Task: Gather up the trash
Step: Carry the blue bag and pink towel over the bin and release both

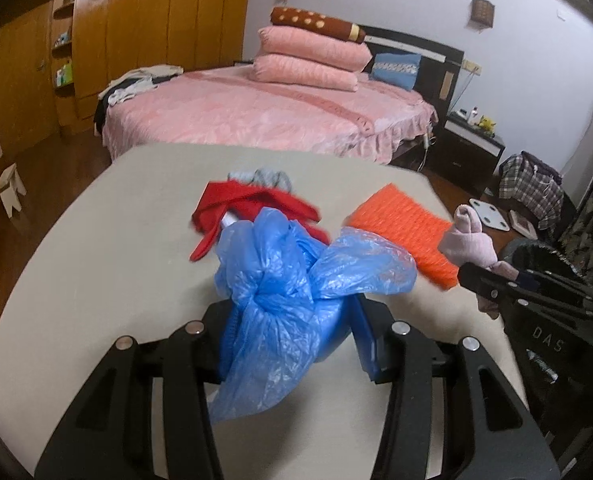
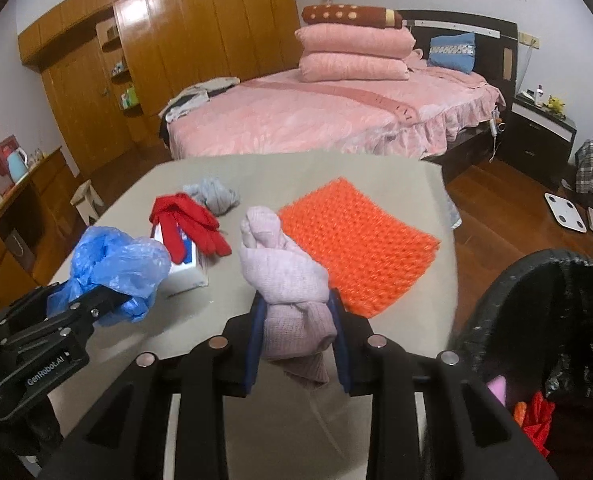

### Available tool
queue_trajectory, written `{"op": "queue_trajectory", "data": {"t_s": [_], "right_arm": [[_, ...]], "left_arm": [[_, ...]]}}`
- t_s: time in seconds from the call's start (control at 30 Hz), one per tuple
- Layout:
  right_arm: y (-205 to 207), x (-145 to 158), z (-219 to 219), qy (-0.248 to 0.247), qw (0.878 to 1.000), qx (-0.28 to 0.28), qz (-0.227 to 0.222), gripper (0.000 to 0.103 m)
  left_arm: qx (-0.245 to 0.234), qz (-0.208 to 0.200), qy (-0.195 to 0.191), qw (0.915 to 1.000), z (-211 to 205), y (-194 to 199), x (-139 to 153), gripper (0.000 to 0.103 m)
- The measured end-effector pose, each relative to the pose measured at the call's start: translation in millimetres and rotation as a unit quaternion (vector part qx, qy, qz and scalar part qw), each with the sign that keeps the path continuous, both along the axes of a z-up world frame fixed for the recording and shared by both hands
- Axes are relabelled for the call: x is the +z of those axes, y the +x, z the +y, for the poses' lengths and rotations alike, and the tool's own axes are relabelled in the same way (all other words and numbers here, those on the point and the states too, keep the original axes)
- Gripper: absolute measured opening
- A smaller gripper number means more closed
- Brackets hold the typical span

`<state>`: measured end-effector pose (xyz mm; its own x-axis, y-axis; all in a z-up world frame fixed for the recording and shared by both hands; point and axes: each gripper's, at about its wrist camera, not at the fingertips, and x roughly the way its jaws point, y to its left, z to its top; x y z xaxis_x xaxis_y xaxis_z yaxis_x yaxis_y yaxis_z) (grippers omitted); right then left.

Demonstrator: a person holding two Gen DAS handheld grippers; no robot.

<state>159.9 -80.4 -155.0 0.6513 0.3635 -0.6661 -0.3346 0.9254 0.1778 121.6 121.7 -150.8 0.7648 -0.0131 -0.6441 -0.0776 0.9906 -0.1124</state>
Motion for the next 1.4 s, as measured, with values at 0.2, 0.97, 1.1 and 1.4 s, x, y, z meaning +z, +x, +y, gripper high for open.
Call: {"op": "queue_trajectory", "data": {"t_s": [0.2,0.97,1.1,1.4], "right_arm": [[-10,19,-24,0.007,1.000,-0.017,-0.020,0.030],[-41,47,-157,0.003,0.989,-0.140,-0.057,0.030],[-45,45,-182,0.000,0.985,-0.165,-0.056,0.030],[-55,40,-229,-0.004,0.975,-0.215,-0.050,0.030]], "left_arm": [[-0.027,-0.020,0.002,0.9994,-25,-1,19,0.046],[-0.152,-0.041,0.001,0.9876,-153,1,35,0.046],[-0.174,-0.040,0.000,0.9840,-174,3,33,0.046],[-0.227,-0.032,-0.002,0.9734,-227,14,24,0.046]]}}
